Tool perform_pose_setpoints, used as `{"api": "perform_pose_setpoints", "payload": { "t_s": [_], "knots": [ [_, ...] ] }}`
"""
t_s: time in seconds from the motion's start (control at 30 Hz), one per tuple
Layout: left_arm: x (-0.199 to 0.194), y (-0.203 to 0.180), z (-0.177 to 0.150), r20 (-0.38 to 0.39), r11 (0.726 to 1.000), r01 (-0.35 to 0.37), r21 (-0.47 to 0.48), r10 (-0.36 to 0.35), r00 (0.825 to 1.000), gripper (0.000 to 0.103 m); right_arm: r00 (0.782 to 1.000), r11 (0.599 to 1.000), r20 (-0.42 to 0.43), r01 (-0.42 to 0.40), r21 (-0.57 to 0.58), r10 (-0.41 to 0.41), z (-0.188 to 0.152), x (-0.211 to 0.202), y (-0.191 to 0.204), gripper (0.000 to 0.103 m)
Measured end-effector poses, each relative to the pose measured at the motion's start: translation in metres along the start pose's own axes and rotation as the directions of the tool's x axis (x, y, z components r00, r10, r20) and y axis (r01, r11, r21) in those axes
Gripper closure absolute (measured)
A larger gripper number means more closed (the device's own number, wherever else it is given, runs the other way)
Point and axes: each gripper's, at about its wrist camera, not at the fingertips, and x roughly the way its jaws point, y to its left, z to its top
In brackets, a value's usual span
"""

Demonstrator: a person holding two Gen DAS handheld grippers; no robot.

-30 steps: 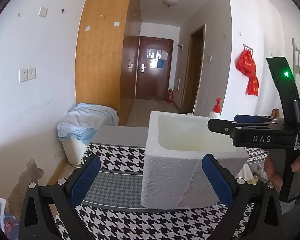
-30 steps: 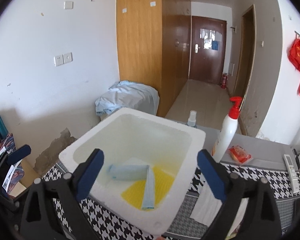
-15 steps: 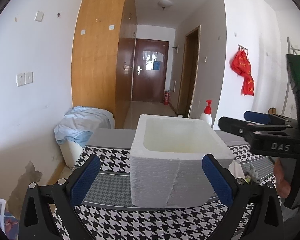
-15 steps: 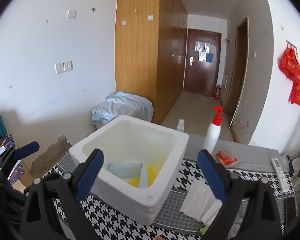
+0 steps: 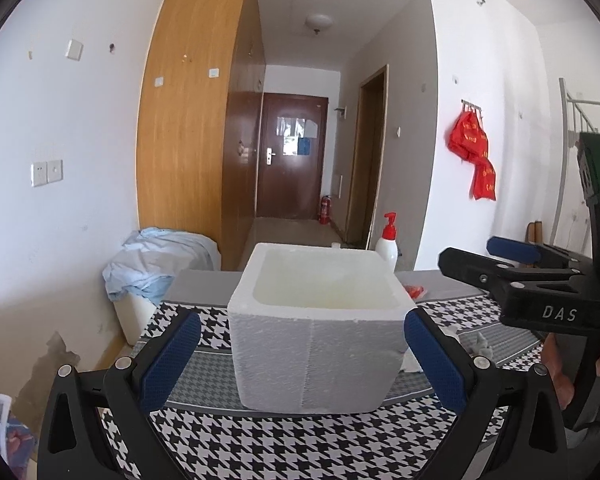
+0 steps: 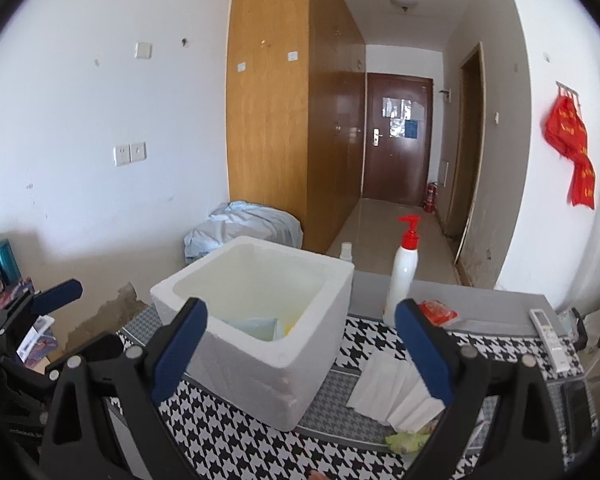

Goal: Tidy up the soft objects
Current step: 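Withdraw both tools from the foam box back toward the table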

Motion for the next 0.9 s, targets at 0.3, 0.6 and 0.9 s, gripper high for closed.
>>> {"api": "perform_pose_setpoints", "payload": {
  "t_s": [0.3, 0.6, 0.9],
  "knots": [
    [0.005, -0.008, -0.017, 0.002, 0.999, 0.011, -0.04, -0.011, 1.0, 0.001, 1.0, 0.999, 0.001, 0.03, 0.027, -0.03, -0.023, -0.016, -0.015, 0.006],
    [0.004, -0.019, -0.029, 0.017, 0.999, 0.005, -0.053, -0.004, 1.0, 0.001, 0.997, 0.996, -0.001, 0.077, 0.046, -0.077, -0.042, -0.024, -0.032, 0.006],
    [0.004, -0.03, -0.037, 0.043, 1.0, 0.006, -0.028, -0.005, 0.999, 0.001, 0.993, 0.992, 0.005, 0.115, 0.055, -0.115, -0.063, -0.032, -0.045, 0.006]
  ]
}}
